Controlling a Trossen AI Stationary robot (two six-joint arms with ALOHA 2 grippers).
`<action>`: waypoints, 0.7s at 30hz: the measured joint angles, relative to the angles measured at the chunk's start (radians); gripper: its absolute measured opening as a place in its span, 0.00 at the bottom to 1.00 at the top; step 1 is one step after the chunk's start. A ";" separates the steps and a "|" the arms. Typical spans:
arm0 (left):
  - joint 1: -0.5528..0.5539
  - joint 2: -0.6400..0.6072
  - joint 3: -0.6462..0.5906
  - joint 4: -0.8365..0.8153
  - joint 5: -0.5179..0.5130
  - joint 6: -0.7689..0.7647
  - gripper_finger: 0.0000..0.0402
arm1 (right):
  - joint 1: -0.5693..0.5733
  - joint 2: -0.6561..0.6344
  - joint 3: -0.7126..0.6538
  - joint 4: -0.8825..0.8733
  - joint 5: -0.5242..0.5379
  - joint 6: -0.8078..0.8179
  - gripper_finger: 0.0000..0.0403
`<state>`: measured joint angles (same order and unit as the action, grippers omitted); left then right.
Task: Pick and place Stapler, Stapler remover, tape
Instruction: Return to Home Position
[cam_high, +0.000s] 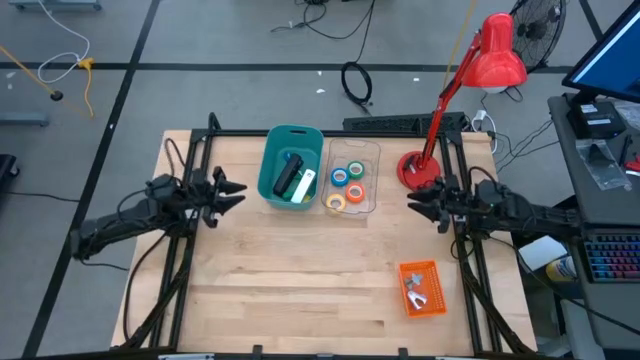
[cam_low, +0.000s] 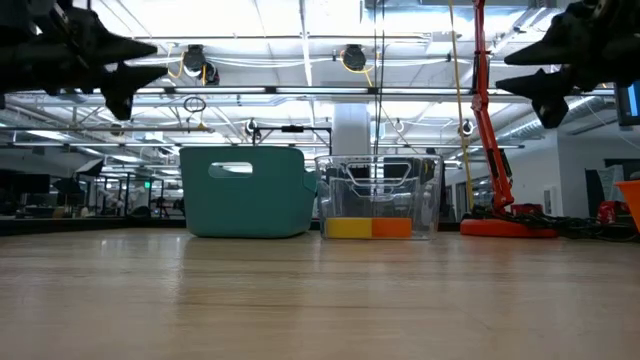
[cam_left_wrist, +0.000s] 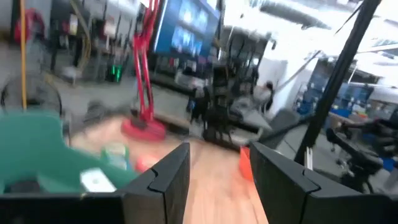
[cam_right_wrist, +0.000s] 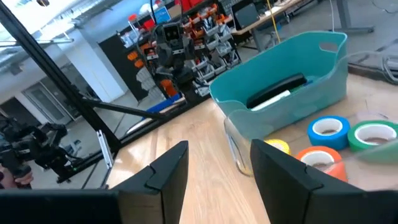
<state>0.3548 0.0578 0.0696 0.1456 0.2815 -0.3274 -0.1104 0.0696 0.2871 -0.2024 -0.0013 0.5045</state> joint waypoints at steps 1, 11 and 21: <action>-0.006 0.001 0.000 -0.025 -0.001 -0.009 0.42 | 0.000 -0.012 0.000 -0.020 0.001 0.000 0.42; -0.188 0.013 -0.011 -0.030 -0.204 0.058 0.42 | 0.000 -0.057 -0.003 -0.063 0.079 -0.030 0.42; -0.233 0.010 -0.028 -0.085 -0.284 0.116 0.42 | 0.001 -0.054 -0.178 0.143 0.070 0.025 0.42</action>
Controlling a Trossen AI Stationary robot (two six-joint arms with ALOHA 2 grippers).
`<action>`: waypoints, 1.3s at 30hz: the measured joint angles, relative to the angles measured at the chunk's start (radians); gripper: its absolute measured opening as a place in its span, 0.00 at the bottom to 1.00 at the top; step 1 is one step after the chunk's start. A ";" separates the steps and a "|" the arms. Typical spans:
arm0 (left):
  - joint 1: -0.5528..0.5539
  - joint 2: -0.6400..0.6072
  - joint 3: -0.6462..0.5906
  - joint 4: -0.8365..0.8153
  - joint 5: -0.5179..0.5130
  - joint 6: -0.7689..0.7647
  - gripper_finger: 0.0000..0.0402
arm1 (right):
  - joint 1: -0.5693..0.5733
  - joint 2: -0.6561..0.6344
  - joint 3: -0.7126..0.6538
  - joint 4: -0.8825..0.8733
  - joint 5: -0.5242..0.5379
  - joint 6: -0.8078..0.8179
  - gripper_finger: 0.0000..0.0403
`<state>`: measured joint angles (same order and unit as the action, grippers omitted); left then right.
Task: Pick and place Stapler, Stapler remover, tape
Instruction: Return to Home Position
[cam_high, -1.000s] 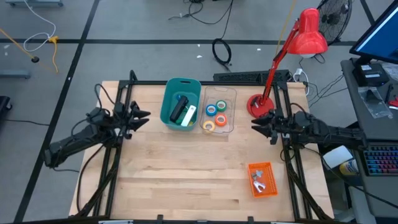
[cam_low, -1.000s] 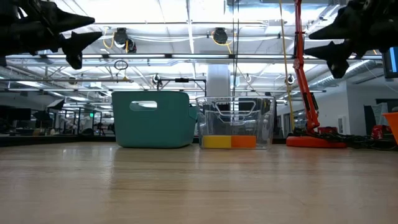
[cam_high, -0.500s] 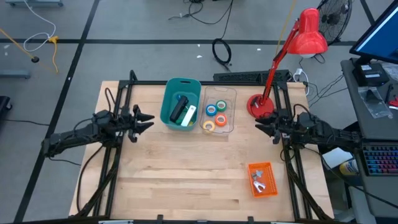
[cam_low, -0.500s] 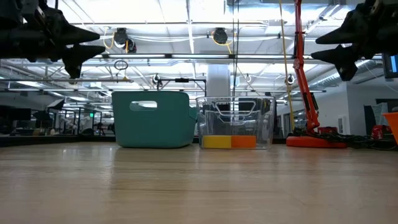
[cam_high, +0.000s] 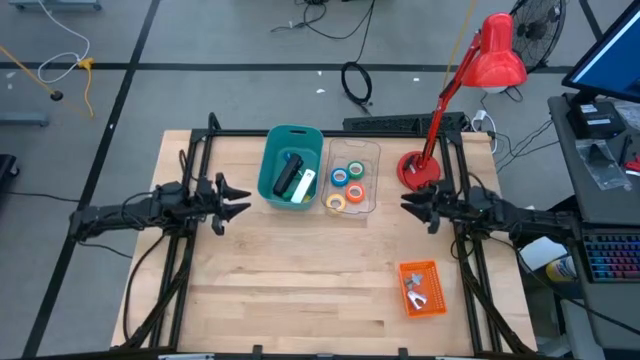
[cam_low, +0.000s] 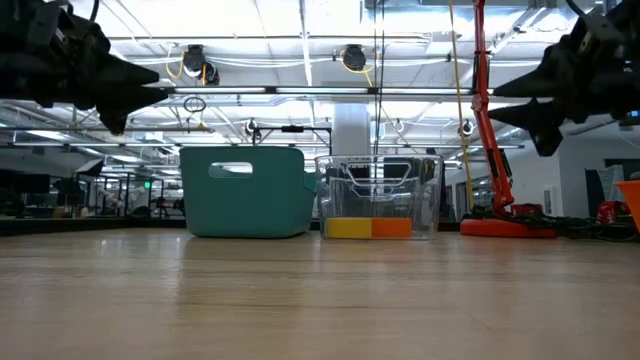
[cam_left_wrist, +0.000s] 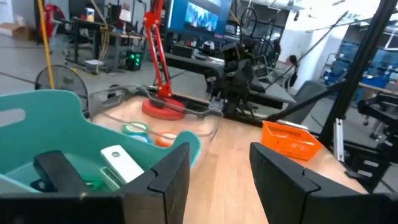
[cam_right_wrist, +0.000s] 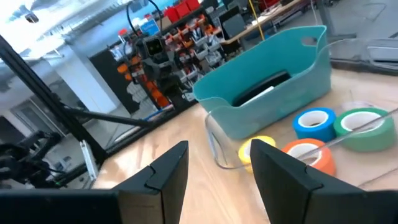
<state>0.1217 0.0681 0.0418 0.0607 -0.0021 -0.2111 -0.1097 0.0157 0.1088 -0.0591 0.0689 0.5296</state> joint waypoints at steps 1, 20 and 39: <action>0.006 -0.004 0.000 0.000 0.000 0.000 0.42 | 0.000 -0.001 -0.004 0.000 -0.001 0.009 0.42; 0.039 -0.055 0.001 -0.117 0.007 0.061 0.42 | 0.000 -0.004 0.004 -0.020 -0.017 -0.071 0.42; 0.039 -0.055 0.001 -0.118 0.027 -0.057 0.42 | 0.000 -0.003 -0.003 -0.020 -0.017 -0.185 0.42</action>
